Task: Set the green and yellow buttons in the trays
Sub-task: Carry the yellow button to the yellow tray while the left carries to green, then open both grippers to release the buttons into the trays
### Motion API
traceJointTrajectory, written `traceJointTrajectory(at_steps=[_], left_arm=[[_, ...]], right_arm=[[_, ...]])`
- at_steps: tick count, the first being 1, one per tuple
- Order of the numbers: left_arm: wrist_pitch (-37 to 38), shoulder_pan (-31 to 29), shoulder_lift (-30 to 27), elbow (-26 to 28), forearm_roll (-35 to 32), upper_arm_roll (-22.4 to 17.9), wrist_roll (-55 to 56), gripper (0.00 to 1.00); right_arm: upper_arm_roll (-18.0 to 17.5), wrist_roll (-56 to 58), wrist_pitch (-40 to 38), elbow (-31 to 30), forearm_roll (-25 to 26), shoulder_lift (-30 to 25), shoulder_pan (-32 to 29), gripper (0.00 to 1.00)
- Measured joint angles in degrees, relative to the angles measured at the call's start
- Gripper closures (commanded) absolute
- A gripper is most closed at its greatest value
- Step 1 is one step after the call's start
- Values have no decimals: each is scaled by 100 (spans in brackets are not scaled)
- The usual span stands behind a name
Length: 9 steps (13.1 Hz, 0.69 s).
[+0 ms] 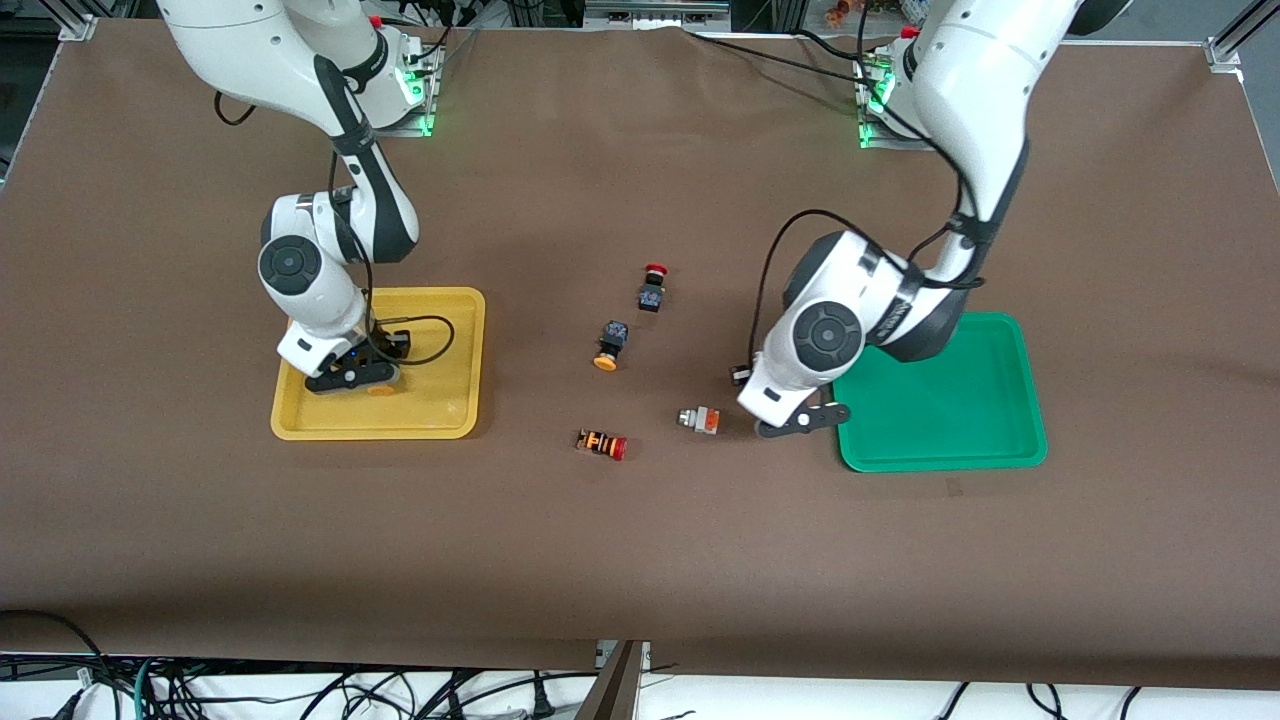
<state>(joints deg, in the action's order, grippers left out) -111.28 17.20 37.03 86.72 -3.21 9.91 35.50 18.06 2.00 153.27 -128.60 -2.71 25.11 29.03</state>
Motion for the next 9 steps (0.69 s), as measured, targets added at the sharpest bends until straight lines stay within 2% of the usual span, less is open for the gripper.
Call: traceJointTrajectory(at_steps=[1, 3, 5, 7, 8, 9], left_arm=[[147, -184, -94, 1, -109, -32, -484, 76], [230, -577, -134, 28, -152, -66, -1434, 76], [230, -932, -96, 144, -261, -92, -2202, 76], [219, -1155, -3, 229, -304, -95, -2595, 75], [195, -1172, 63, 246, -312, -94, -2644, 71], [134, -1168, 120, 272, -320, -80, -2664, 58]], right_arm=[[-1, -2, -98, -6, -2, -87, 7, 26], [-75, -309, -623, 156, -39, -356, 44, 20], [-433, -1209, -1505, 697, -94, -522, 63, 20], [-897, -2321, -2116, 1447, -278, -418, 139, 20], [-1143, -2831, -2247, 1795, -455, -253, 173, 20], [-1365, -3322, -2265, 2113, -625, -20, 211, 19]])
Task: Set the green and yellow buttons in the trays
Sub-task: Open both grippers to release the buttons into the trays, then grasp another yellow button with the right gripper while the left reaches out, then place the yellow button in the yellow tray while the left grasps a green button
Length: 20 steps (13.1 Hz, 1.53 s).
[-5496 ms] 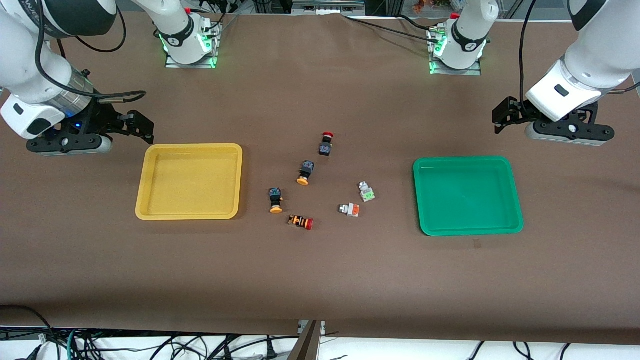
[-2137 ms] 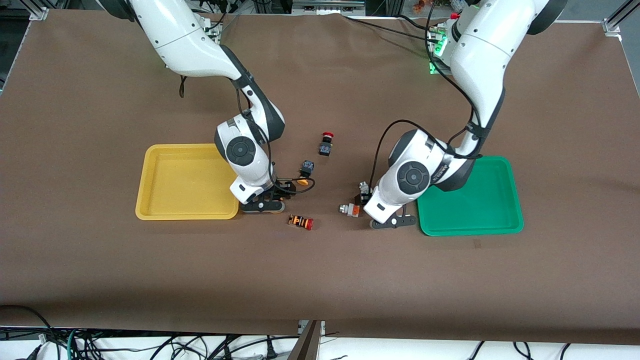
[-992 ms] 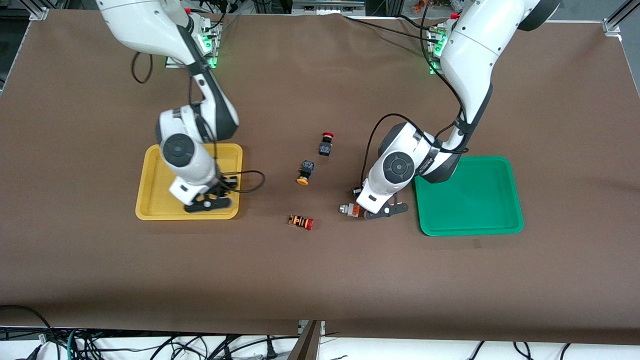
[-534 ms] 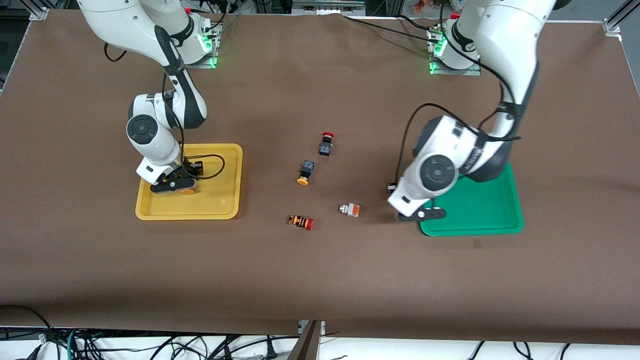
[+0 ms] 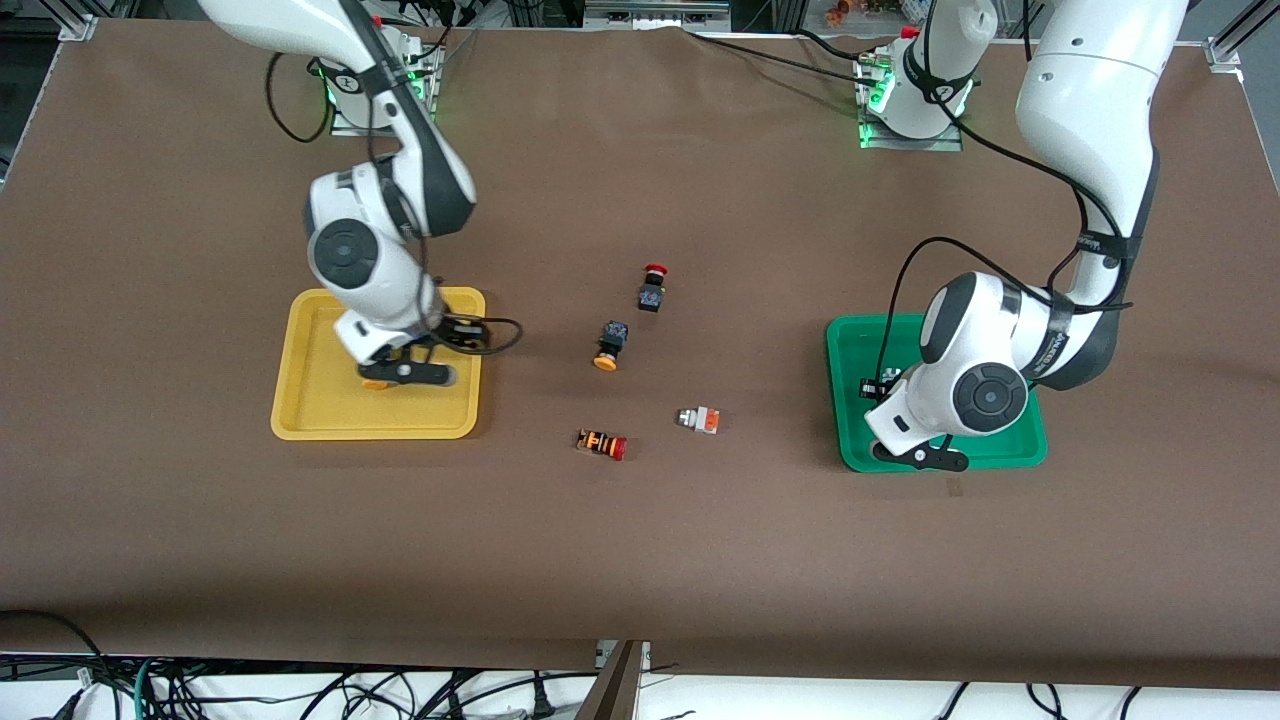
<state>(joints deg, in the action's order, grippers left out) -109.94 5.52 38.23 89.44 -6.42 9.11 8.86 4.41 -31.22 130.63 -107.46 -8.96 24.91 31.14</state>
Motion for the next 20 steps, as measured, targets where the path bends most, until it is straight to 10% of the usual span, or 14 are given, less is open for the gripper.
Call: traceJointTrajectory(at_steps=[1, 10, 15, 20], left_arm=[[-46, 7, 41, 24, -3, 16, -9, 1], [-219, 643, 70, -771, 6, 254, 421, 0], [-1583, 1081, 697, -976, 5, 218, -53, 0], [-1673, 1185, 804, -1076, 12, 390, -2627, 0]], right_arm=[[-167, -475, 3, 329, -122, 290, 50, 19], [-405, -2609, 967, 1618, -283, 1936, 890, 20], [-405, -2611, 948, 1596, -298, 1986, 928, 83], [-222, -2058, 495, 1627, -290, 1904, 943, 91]])
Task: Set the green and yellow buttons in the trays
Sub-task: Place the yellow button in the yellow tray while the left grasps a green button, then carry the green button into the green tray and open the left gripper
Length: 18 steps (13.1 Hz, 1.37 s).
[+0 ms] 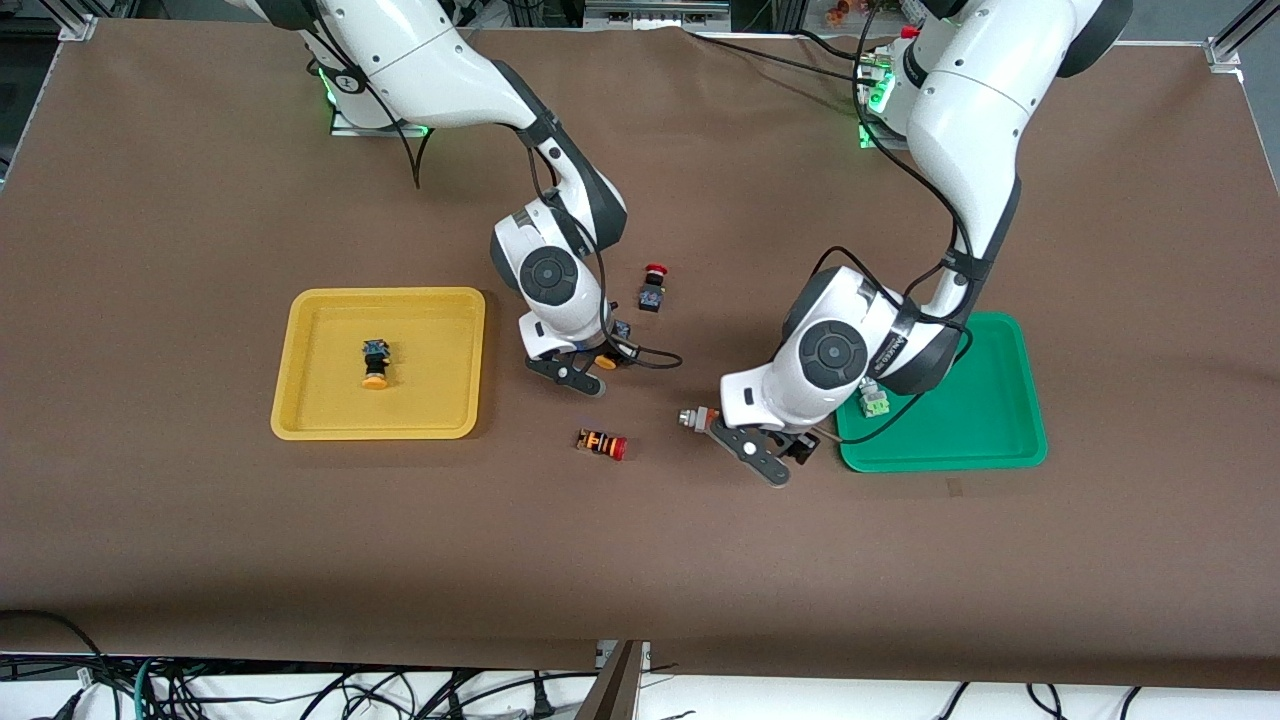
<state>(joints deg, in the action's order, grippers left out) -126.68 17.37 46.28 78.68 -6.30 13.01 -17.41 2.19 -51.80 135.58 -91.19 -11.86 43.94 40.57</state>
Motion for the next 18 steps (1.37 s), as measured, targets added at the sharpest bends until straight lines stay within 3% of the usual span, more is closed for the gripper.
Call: traceJointTrajectory(at_steps=[3, 5, 8, 9, 10, 11, 12, 13, 15, 18], left_arm=[[-30, 27, 35, 7, 31, 264, -1132, 0], [-320, 27, 169, 18, 237, 281, -2161, 0], [-806, 62, 443, 44, 333, 318, -3155, 0], [-1070, 95, 503, 122, 333, 322, -3243, 0], [-1474, 125, 540, 292, 333, 323, -3279, 0], [-1874, 149, 569, 509, 333, 324, -3305, 31], [-2119, 158, 598, 678, 332, 326, -3345, 66], [-2243, 157, 605, 766, 331, 326, -3377, 87], [-2277, 149, 557, 770, 329, 326, -3402, 100], [-2202, 133, 506, 766, 329, 326, -3402, 100]], right_arm=[[759, 1379, -1223, 55, -1, -435, -15, 88], [1273, 2265, -1768, -36, -1, -748, -45, 81], [1754, 3324, -1246, -921, -6, -1031, -80, 66], [1812, 3526, -703, -1406, -15, -1083, -86, 51], [1824, 3630, -201, -1844, -21, -1098, -86, 25], [1820, 3665, 110, -2134, -22, -1099, -75, 11], [1817, 3670, 204, -2234, -22, -1125, -62, 2], [1816, 3675, 143, -2220, -22, -1214, -52, 1], [1839, 3699, -196, -2113, -22, -1568, -44, 1], [2136, 3768, -1213, -1725, -18, -2220, -34, 1]])
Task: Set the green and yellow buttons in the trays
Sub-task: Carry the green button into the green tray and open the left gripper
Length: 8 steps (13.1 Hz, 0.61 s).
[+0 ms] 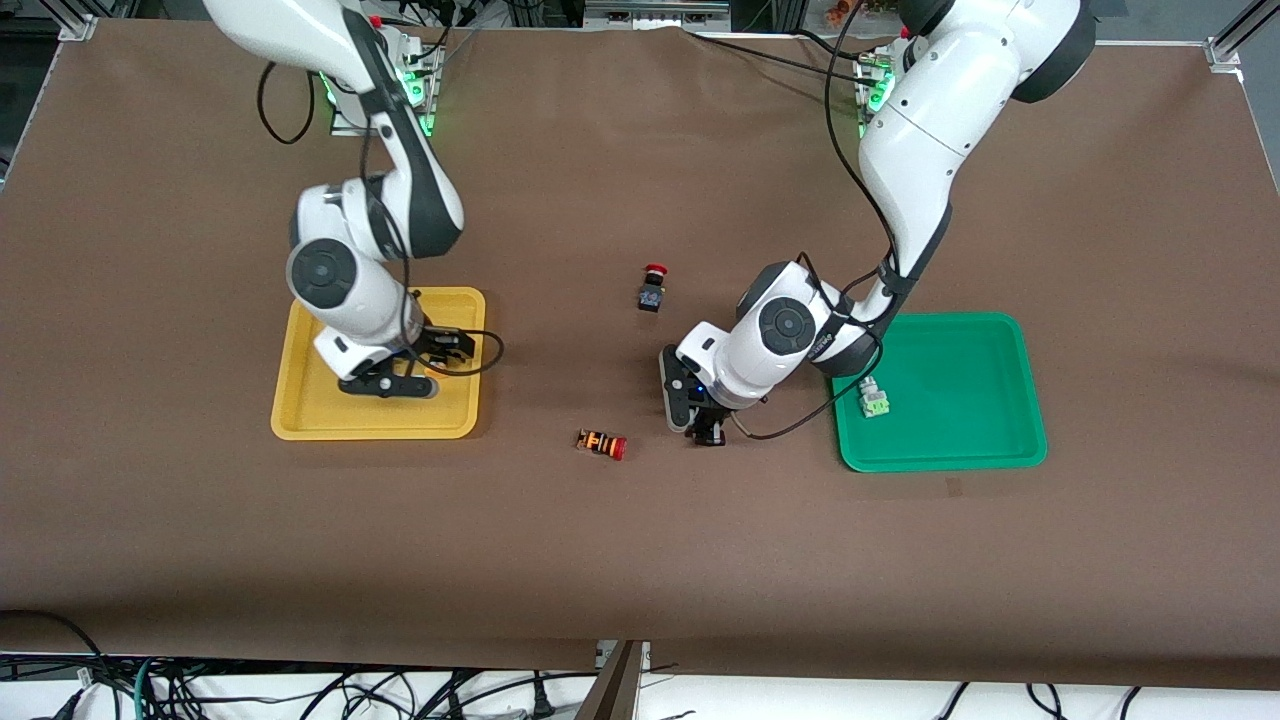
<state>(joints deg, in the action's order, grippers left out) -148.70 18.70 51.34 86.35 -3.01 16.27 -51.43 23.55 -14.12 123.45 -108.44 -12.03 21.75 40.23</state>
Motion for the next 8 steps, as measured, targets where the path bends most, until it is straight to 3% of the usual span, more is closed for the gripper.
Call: traceJointTrajectory(at_steps=[4, 8], left_arm=[[1233, -438, -422, -145, 8, -27, 262, 100], [2975, -1274, -1154, -164, 8, -73, 386, 100]], right_arm=[[451, 200, -1908, 1237, -4, -283, -14, 1], [508, 311, -2440, 1561, 19, -886, -10, 1]])
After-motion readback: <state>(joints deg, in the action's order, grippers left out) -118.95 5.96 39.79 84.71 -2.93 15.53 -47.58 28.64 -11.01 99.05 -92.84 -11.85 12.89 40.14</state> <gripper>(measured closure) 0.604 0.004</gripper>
